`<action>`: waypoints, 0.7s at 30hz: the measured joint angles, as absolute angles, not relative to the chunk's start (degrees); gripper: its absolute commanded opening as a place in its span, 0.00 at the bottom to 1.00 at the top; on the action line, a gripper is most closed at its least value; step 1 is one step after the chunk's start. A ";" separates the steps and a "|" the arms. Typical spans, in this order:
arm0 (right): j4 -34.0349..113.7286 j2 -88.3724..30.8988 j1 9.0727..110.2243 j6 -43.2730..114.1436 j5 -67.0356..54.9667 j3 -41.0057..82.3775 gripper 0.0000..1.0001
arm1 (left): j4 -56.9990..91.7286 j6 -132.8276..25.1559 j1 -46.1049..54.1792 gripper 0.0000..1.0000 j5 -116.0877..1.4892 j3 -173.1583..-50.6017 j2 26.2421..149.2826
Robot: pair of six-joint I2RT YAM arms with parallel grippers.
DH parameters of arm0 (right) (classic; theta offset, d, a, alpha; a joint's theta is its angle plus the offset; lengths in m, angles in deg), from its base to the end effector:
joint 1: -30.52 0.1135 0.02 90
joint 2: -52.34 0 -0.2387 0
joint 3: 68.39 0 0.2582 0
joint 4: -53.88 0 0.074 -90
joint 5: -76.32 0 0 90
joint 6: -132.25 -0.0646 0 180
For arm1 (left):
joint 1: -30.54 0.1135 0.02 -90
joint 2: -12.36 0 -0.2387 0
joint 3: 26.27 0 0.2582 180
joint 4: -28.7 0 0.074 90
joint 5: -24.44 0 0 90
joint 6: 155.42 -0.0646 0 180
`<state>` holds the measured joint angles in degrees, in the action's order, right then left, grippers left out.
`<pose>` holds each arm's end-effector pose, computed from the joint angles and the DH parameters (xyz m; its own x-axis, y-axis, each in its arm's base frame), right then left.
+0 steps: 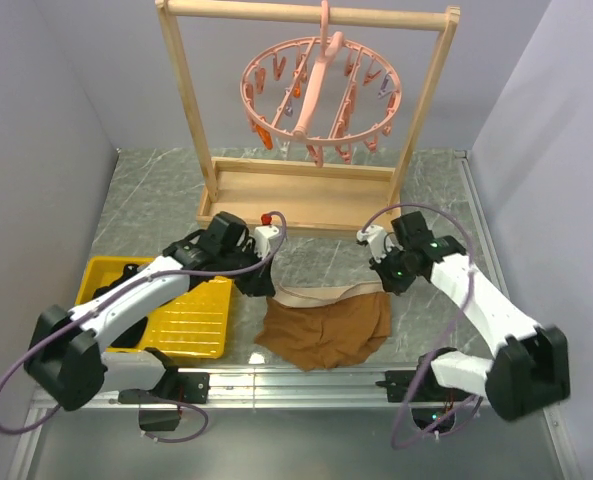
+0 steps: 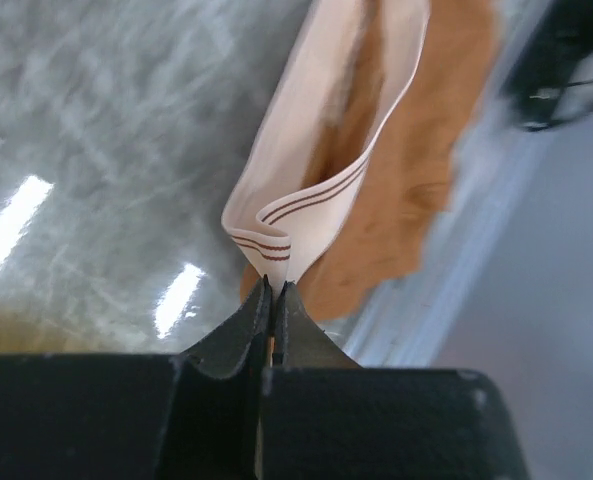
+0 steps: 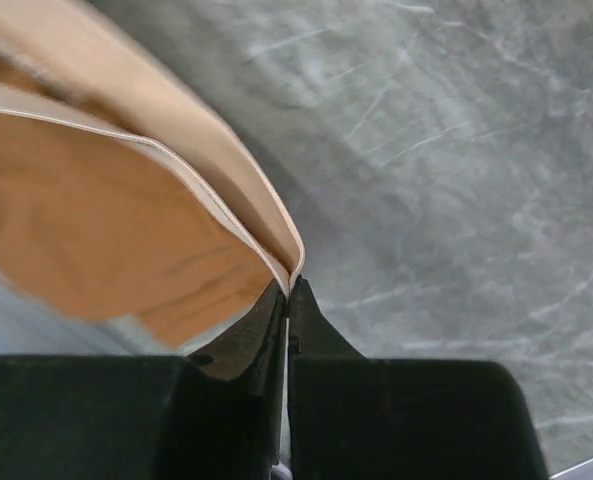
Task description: Clip the underwear to the hanger
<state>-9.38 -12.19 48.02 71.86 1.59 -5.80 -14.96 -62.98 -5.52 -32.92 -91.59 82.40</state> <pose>0.2167 0.0862 0.1965 -0.5573 -0.6755 -0.4828 -0.7716 0.6361 0.0006 0.2067 -0.1936 0.2206 -0.6372 0.4196 -0.6464 0.7588 0.4882 -0.4311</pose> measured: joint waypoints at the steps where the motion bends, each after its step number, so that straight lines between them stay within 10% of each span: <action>1: -7.33 -15.42 48.02 71.72 0.43 -6.20 0.00 | -13.93 -62.76 -5.39 0.00 -34.14 -90.74 84.01; 15: 10.47 -37.21 48.28 69.76 -7.39 -4.91 0.00 | 6.73 -67.39 -2.57 0.09 -46.32 -83.22 97.15; 17: 9.68 -39.90 48.28 69.17 -7.35 -3.05 0.08 | 7.45 -67.79 -2.54 0.15 -46.84 -83.24 100.06; 21: 9.13 -40.30 48.74 68.38 -6.98 -2.13 0.57 | 6.77 -68.55 -2.52 0.37 -47.85 -84.00 102.33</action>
<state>9.13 -40.30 48.74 68.38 -6.98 -2.13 6.77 -68.55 -2.52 -47.85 -84.00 102.33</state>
